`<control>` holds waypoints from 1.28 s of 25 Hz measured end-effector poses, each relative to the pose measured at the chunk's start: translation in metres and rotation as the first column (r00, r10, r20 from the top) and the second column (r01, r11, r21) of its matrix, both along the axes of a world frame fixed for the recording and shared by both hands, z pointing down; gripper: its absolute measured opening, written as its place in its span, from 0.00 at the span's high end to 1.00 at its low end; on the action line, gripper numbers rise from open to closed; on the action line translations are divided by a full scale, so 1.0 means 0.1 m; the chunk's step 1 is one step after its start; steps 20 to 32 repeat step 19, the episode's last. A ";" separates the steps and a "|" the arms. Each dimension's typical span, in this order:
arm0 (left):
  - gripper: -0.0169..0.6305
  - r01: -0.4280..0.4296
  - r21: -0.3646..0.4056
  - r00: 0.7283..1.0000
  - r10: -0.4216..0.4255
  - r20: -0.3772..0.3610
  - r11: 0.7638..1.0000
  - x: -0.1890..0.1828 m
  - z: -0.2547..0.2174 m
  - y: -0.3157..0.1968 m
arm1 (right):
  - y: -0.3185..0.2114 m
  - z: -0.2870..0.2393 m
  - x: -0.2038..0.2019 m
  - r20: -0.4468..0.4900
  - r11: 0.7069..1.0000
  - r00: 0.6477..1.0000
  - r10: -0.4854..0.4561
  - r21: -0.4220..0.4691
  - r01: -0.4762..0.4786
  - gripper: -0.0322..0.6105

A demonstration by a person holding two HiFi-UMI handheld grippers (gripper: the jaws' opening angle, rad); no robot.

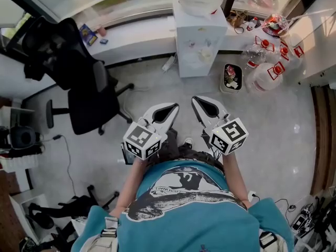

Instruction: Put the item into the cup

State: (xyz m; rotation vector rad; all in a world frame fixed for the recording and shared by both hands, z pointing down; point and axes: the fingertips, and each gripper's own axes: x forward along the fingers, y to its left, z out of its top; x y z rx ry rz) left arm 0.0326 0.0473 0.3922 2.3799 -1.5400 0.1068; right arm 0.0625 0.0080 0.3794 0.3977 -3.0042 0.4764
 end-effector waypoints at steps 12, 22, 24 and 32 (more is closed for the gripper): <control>0.98 -0.030 0.003 1.000 0.030 0.004 1.000 0.18 0.00 0.03 | 0.09 0.03 0.06 -0.025 1.000 1.000 -0.019 0.008 0.019 0.95; 0.98 -0.045 0.005 0.999 0.045 0.028 0.999 0.20 0.00 -0.04 | 0.06 -0.01 0.07 -0.011 1.000 1.000 -0.016 0.017 0.016 0.95; 0.98 -0.045 0.005 0.999 0.045 0.028 0.999 0.20 0.00 -0.04 | 0.06 -0.01 0.07 -0.011 1.000 1.000 -0.016 0.017 0.016 0.95; 0.98 -0.045 0.005 0.999 0.045 0.028 0.999 0.20 0.00 -0.04 | 0.06 -0.01 0.07 -0.011 1.000 1.000 -0.016 0.017 0.016 0.95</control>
